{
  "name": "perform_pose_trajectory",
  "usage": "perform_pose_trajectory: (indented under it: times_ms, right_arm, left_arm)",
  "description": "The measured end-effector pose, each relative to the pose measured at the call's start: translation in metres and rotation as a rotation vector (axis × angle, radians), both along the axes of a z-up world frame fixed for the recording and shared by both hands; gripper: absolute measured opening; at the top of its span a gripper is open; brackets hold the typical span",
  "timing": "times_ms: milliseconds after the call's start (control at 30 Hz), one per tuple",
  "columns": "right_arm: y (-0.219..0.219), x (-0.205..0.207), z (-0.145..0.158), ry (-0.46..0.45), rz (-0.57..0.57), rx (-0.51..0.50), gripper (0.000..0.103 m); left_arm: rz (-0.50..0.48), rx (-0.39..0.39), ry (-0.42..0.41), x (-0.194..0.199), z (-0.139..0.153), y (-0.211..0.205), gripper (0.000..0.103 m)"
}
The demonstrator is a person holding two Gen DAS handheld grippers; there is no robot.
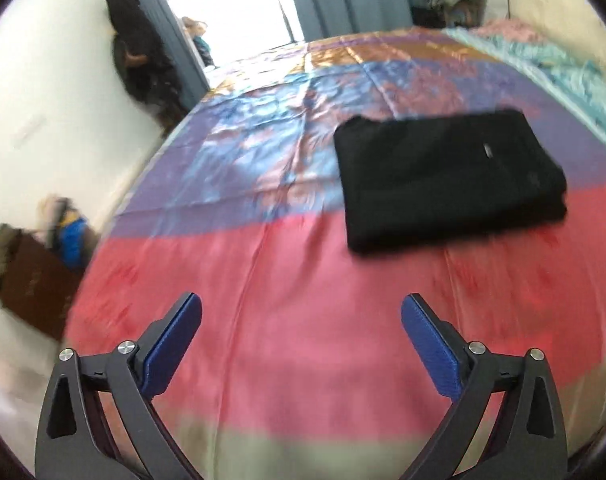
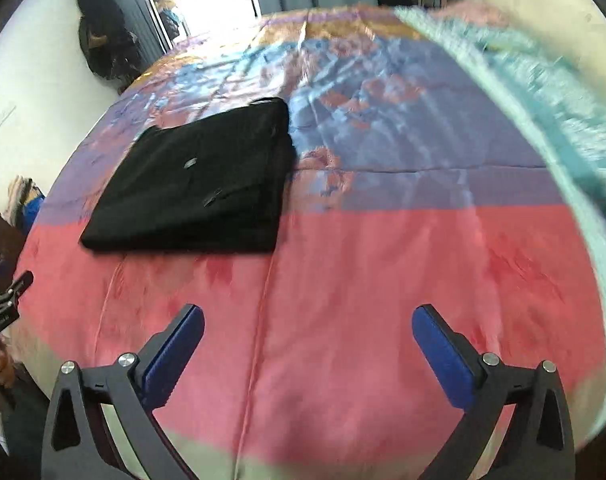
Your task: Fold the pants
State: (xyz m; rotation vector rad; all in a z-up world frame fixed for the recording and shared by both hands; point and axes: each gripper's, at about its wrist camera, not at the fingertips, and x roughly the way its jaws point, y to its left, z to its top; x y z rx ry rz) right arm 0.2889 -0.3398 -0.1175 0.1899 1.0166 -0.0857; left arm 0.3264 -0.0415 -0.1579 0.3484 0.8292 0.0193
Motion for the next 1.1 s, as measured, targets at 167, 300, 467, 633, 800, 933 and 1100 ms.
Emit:
perform_pose_trajectory:
  times_ms: [167,300,467,633,800,933,1100]
  right_arm:
    - [0.067,-0.079,0.008,-0.033,-0.001,-0.05,0.103]
    - [0.104,-0.137,0.024,-0.072,-0.019,-0.049,0.103]
    - [0.141,-0.166,0.062,-0.162,0.032,-0.137,0.103]
    - [0.143,-0.181,0.096,-0.176,0.006,-0.121,0.103]
    - [0.146,-0.193,0.118,-0.182,-0.002,-0.099,0.103]
    - [0.155,-0.195,0.123,-0.187,0.016,-0.122,0.103]
    - [0.161,-0.193,0.128,-0.211,0.018,-0.166,0.103]
  left_arm:
    - [-0.026,-0.061,0.014,-0.082,0.014,-0.015,0.1]
    - [-0.046,-0.277,0.129,-0.124,0.039,-0.003,0.1]
    - [-0.058,-0.298,0.105,-0.159,0.076,0.0,0.101]
    - [-0.029,-0.242,0.067,-0.171,0.096,-0.003,0.101]
    - [0.005,-0.246,0.07,-0.179,0.109,0.001,0.101]
    - [0.023,-0.238,0.075,-0.18,0.111,0.004,0.101]
    - [0.036,-0.238,0.072,-0.179,0.114,0.008,0.101]
